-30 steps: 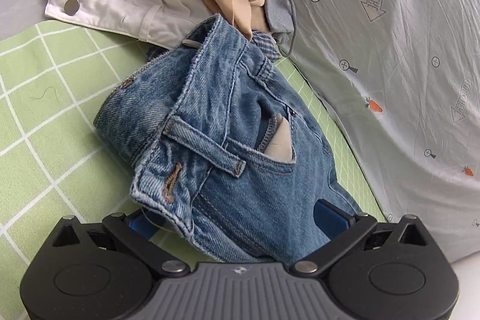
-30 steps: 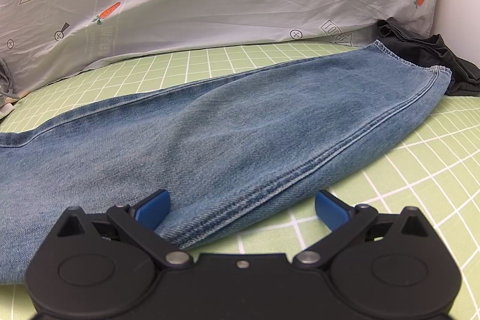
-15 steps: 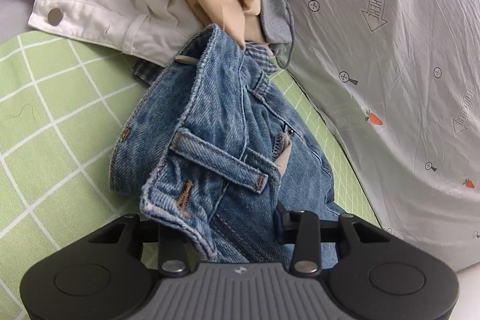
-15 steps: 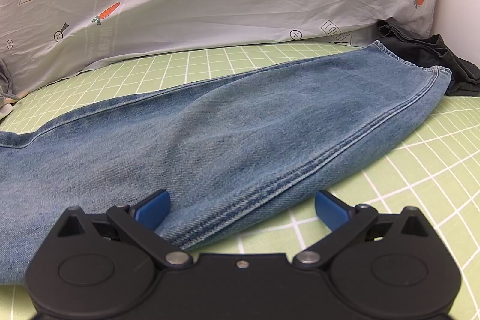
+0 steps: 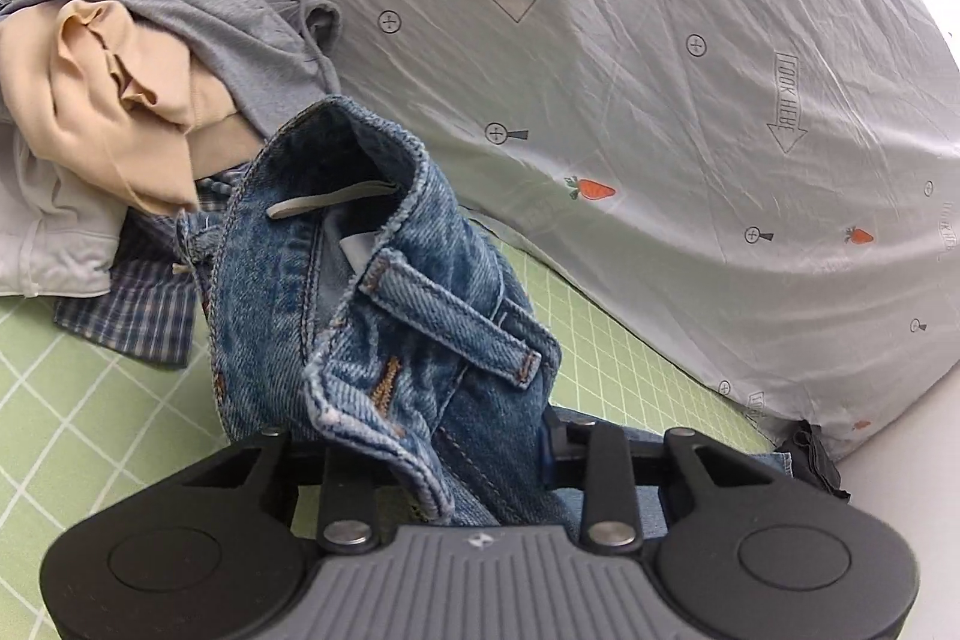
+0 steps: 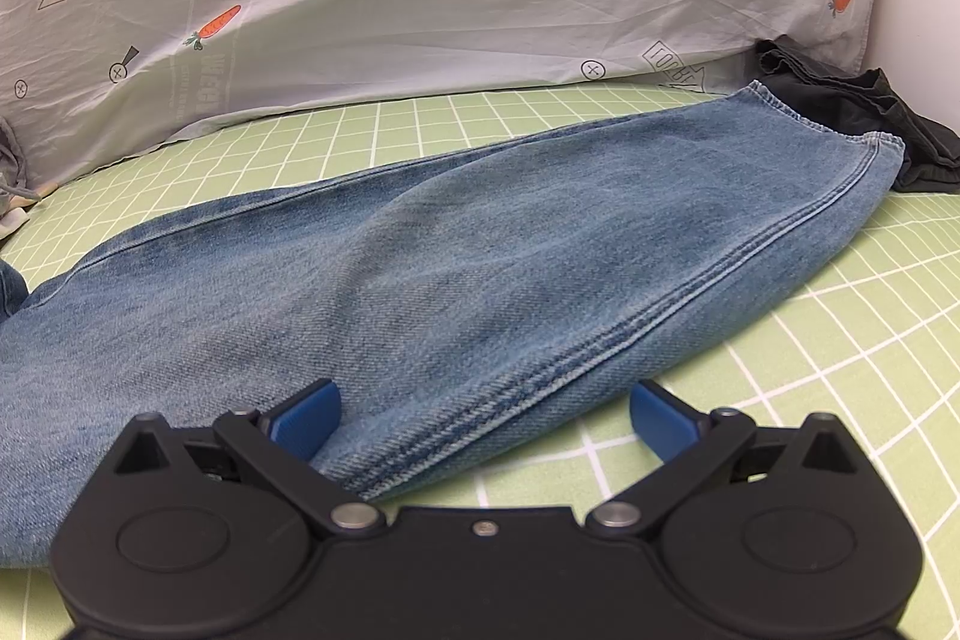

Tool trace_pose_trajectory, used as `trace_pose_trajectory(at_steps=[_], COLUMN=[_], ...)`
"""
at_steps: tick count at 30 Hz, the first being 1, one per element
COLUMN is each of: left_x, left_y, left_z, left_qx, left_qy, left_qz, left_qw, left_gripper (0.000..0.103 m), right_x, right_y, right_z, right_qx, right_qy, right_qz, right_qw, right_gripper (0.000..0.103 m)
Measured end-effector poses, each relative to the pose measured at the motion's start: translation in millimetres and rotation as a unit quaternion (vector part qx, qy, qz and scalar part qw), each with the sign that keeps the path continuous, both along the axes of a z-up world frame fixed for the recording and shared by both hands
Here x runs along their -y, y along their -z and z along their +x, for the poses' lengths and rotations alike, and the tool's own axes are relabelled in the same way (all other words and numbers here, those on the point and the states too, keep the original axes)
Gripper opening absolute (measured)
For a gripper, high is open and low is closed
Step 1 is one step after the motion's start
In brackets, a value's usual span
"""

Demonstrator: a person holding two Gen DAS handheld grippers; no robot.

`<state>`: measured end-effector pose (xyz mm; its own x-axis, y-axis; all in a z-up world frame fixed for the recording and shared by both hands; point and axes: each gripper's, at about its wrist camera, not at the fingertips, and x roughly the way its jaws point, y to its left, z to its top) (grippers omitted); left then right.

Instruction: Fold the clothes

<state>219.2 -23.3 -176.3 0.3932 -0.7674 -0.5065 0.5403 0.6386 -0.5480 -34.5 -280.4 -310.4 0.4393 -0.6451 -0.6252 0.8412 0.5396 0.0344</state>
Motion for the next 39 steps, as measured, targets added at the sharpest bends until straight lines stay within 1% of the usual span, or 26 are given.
trace_pose_trajectory(at_steps=[3, 7, 9, 10, 11, 12, 13, 14, 15, 17, 19, 21, 23, 25, 28, 30, 32, 34, 36, 38, 39], left_x=[24.6, 59.0, 72.1, 79.7, 86.6, 92.4, 98.1, 103.7, 109.2, 114.7, 115.2, 112.0, 106.4, 100.1, 82.9, 68.9, 59.0, 54.0, 49.6, 48.6, 50.0], left_y=[-5.3, -4.4, 1.8, 8.0, 16.4, 25.2, 32.5, 38.8, 42.1, 39.9, 35.8, 33.1, 30.8, 29.6, 27.4, 26.6, 29.3, 34.8, 40.5, 46.1, 48.7], left_z=[-10.3, -26.7, -33.6, -33.0, -30.5, -27.6, -26.6, -26.6, -28.9, -38.4, -42.6, -40.7, -36.4, -31.3, -20.7, -10.7, -1.1, 5.8, 11.5, 11.7, 10.3], left_qx=[0.022, 0.047, 0.046, 0.027, -0.002, -0.032, -0.054, -0.073, -0.081, -0.067, -0.066, -0.076, -0.081, -0.077, -0.075, -0.077, -0.084, -0.094, -0.104, -0.105, -0.102], left_qy=[0.042, 0.101, 0.124, 0.139, 0.154, 0.167, 0.177, 0.186, 0.198, 0.223, 0.238, 0.239, 0.226, 0.205, 0.159, 0.126, 0.097, 0.075, 0.058, 0.057, 0.060], left_qz=[0.012, 0.036, 0.044, 0.042, 0.037, 0.031, 0.030, 0.033, 0.040, 0.043, 0.026, 0.003, -0.010, -0.009, -0.004, -0.006, 0.001, 0.015, 0.030, 0.051, 0.064], left_qw=[0.9988, 0.9932, 0.9902, 0.9890, 0.9874, 0.9850, 0.9822, 0.9792, 0.9760, 0.9716, 0.9686, 0.9680, 0.9706, 0.9757, 0.9845, 0.9890, 0.9918, 0.9927, 0.9925, 0.9915, 0.9909], left_gripper=[0.034, 0.034, 0.035, 0.038, 0.038, 0.042, 0.045, 0.046, 0.047, 0.050, 0.061, 0.064, 0.064, 0.064, 0.064, 0.064, 0.064, 0.064, 0.064, 0.064, 0.064], right_x=[0.2, -0.1, -0.2, -0.2, -0.3, -0.3, -0.5, -0.5, -0.2, 0.6, 2.4, 7.4, 13.5, 19.8, 24.9, 24.7, 25.8, 31.0, 37.0, 41.7, 42.7], right_y=[0.1, 0.2, 0.1, 0.0, -0.1, -0.1, -0.3, -0.4, -0.6, -1.1, -1.9, -4.9, -9.1, -14.5, -23.1, -31.3, -38.5, -40.2, -39.2, -35.2, -34.5], right_z=[-0.2, 0.2, 0.0, 0.0, 0.1, 0.1, 0.1, 0.2, 0.6, 1.0, 0.5, 1.1, 2.3, 3.3, 2.1, -0.4, -5.1, -13.2, -22.8, -33.2, -36.0], right_qx=[0.000, 0.001, 0.001, 0.001, 0.002, 0.002, 0.002, 0.001, 0.000, -0.001, -0.002, -0.006, -0.009, 0.000, 0.044, 0.079, 0.118, 0.166, 0.219, 0.277, 0.294], right_qy=[0.000, 0.000, 0.000, 0.000, 0.000, 0.000, 0.000, 0.000, -0.001, -0.003, -0.009, -0.015, -0.021, -0.029, -0.034, -0.027, -0.018, 0.001, 0.022, 0.040, 0.047], right_qz=[0.000, 0.000, 0.001, 0.001, 0.001, 0.001, 0.001, 0.001, 0.001, 0.002, 0.006, 0.020, 0.042, 0.073, 0.120, 0.136, 0.157, 0.193, 0.233, 0.272, 0.282], right_qw=[1.000, 1.000, 1.000, 1.000, 1.000, 1.000, 1.000, 1.000, 1.000, 1.000, 1.000, 1.000, 0.999, 0.997, 0.991, 0.987, 0.980, 0.967, 0.947, 0.921, 0.912], right_gripper=[0.103, 0.103, 0.103, 0.103, 0.103, 0.103, 0.103, 0.103, 0.103, 0.103, 0.103, 0.103, 0.103, 0.103, 0.103, 0.103, 0.103, 0.103, 0.103, 0.103, 0.103])
